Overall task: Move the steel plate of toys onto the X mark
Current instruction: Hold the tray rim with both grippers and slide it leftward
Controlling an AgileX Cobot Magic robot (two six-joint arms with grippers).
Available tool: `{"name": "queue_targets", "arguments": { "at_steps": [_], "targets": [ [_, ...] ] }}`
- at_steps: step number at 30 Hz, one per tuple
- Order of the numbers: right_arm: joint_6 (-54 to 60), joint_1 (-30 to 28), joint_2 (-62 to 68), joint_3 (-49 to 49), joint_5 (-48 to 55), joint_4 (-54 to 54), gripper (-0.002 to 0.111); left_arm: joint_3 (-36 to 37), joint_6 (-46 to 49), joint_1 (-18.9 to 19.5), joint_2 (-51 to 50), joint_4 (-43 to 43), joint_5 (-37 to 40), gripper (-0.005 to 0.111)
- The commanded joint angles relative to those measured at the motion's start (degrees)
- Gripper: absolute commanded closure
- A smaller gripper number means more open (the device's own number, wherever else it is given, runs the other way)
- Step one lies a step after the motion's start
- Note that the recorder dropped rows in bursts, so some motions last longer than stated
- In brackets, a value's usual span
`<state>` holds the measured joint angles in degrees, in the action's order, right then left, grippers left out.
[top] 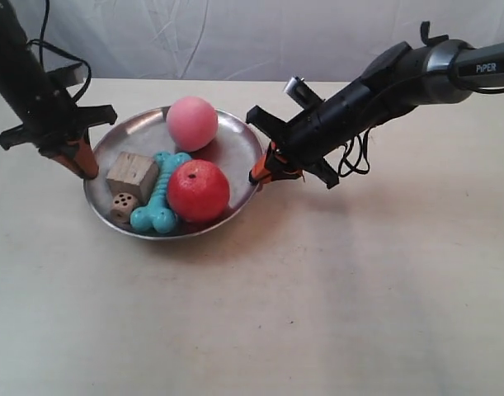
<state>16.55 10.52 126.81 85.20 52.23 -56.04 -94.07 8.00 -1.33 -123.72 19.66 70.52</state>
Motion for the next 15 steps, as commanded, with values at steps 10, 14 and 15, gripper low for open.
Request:
{"name": "queue_targets", "arguments": {
  "at_steps": [10,14,15],
  "targets": [
    [-3.68,2.12,4.57,0.25,-1.8,7.82,0.109,9.07,6.15,2.4,1.05,-3.17,-4.74,0.107],
    [-3.15,2.25,4.66,0.25,-4.52,7.6,0.109,9.07,6.15,2.53,1.05,-2.96,-6.5,0.107],
    [-3.09,2.25,4.66,0.25,-4.91,7.6,0.109,9.07,6.15,2.53,1.05,-2.96,-6.85,0.107]
  ]
}}
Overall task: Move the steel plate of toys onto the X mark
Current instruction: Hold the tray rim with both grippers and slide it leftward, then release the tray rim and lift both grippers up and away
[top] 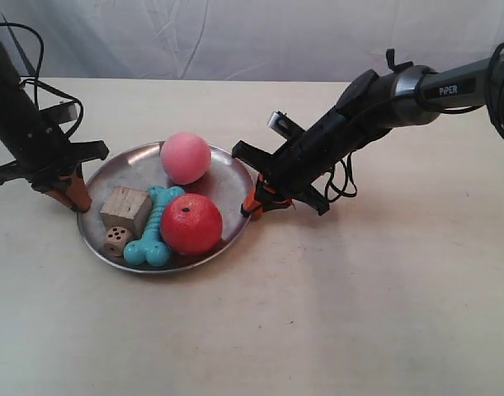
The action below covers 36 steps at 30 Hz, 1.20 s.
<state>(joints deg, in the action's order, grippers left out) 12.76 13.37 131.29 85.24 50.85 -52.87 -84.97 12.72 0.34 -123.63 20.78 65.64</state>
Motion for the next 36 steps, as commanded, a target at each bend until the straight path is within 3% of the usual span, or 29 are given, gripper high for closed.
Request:
{"name": "queue_targets", "arguments": {
  "at_steps": [1,8,13,16,24,29,36],
  "targets": [
    [0.71,-0.6,0.19,0.22,-4.01,4.78,0.109,-0.03,1.43,0.86,0.96,-4.07,-2.24,0.107],
    [3.47,-0.6,0.19,0.22,-5.34,4.59,0.105,-0.03,5.56,1.79,0.96,-2.25,-2.92,0.107],
    [3.47,-0.6,0.19,0.22,-5.78,4.36,0.071,-0.03,7.59,3.1,0.96,-0.51,-3.05,0.097],
    [3.47,-0.6,0.19,0.22,-5.81,4.36,0.061,-0.03,7.59,4.21,0.96,-0.51,-3.25,0.09],
    [3.47,-0.71,0.19,0.22,-4.2,4.2,0.077,-0.03,7.72,7.46,0.96,4.23,-4.15,0.072],
    [3.47,-0.8,-1.82,0.22,-4.81,5.41,0.08,-0.03,7.72,9.42,1.17,5.07,-1.39,0.071],
    [3.47,-1.35,-9.63,0.22,-7.35,10.61,0.08,-0.03,11.37,14.69,5.76,18.13,-1.1,0.076]
  ]
}}
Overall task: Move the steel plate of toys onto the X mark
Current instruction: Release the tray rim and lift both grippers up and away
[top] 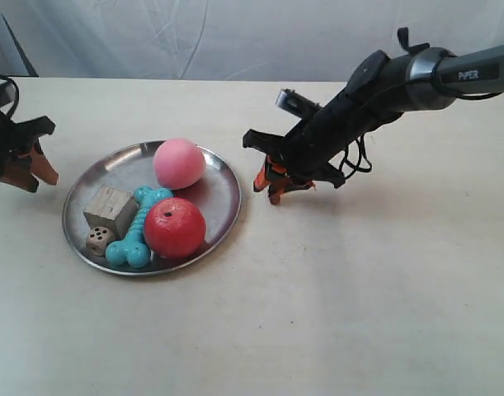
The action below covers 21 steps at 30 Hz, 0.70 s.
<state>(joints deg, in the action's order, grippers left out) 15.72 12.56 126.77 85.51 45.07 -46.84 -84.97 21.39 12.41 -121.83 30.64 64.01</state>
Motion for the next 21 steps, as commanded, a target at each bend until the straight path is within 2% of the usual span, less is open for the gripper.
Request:
{"name": "queue_targets", "arguments": {
  "at_steps": [1,3,6,10,16,21],
  "targets": [
    [0.5,-0.54,-6.6,-0.05,-1.88,6.09,0.082,-0.03,4.15,3.26,5.12,10.1,0.65,0.079],
    [0.13,-0.54,-9.58,-0.05,-1.88,9.33,0.088,-0.03,7.83,4.15,7.6,15.2,1.32,0.091],
    [-0.05,-0.54,-14.26,-0.05,-1.61,14.6,0.109,-0.03,13.23,4.68,11.15,22.36,2.56,0.107],
    [-2.73,-0.54,-21.44,-0.16,-1.52,20.18,0.108,-0.03,16.86,4.58,16.1,28.57,3.6,0.107],
    [-7.25,-0.41,-34.05,-0.24,-2.2,28.98,0.108,-0.03,19.92,4.58,24.21,31.26,4.44,0.107],
    [-8.58,-0.41,-46.34,-4.79,-6.66,33.92,0.108,1.27,22.63,4.58,30.9,34.11,2.96,0.107]
  ]
}}
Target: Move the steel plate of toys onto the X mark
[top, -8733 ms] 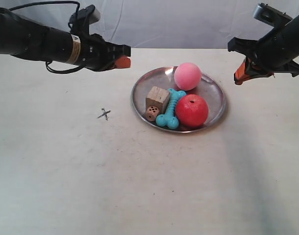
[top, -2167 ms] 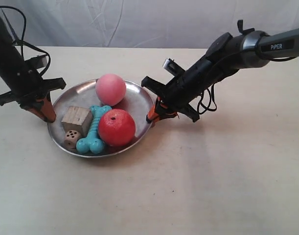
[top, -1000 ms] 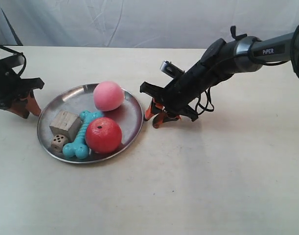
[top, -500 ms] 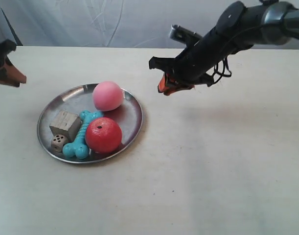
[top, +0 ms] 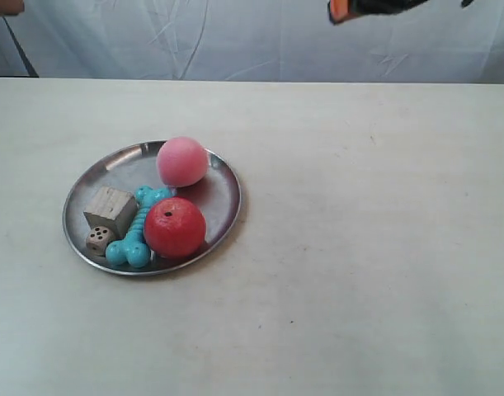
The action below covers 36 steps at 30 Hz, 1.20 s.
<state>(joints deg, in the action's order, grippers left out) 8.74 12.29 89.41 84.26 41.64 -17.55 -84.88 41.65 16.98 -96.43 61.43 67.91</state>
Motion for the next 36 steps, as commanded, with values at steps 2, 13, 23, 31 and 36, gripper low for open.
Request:
{"name": "queue_targets", "arguments": {
  "at_steps": [2,13,23,31,36],
  "targets": [
    [-2.91,-0.15,-14.84,-7.05,-6.0,6.72,0.108,2.66,3.78,0.0,8.46,3.7,-2.13,0.107],
    [-3.53,-0.15,-46.19,-32.09,-17.07,10.82,0.108,14.9,10.36,0.0,17.51,9.68,-6.55,0.107],
    [-3.65,-0.15,-64.61,-43.99,-17.55,1.79,0.108,22.35,15.93,-2.91,17.76,16.71,-6.29,0.107],
    [-3.65,-0.15,-66.83,-43.99,-13.37,1.79,0.108,22.74,17.31,-5.57,17.76,16.89,-6.04,0.107],
    [-3.65,-0.15,-66.83,-44.15,-13.49,1.79,0.108,22.74,17.31,-5.59,18.24,16.72,-3.26,0.107]
  ]
}}
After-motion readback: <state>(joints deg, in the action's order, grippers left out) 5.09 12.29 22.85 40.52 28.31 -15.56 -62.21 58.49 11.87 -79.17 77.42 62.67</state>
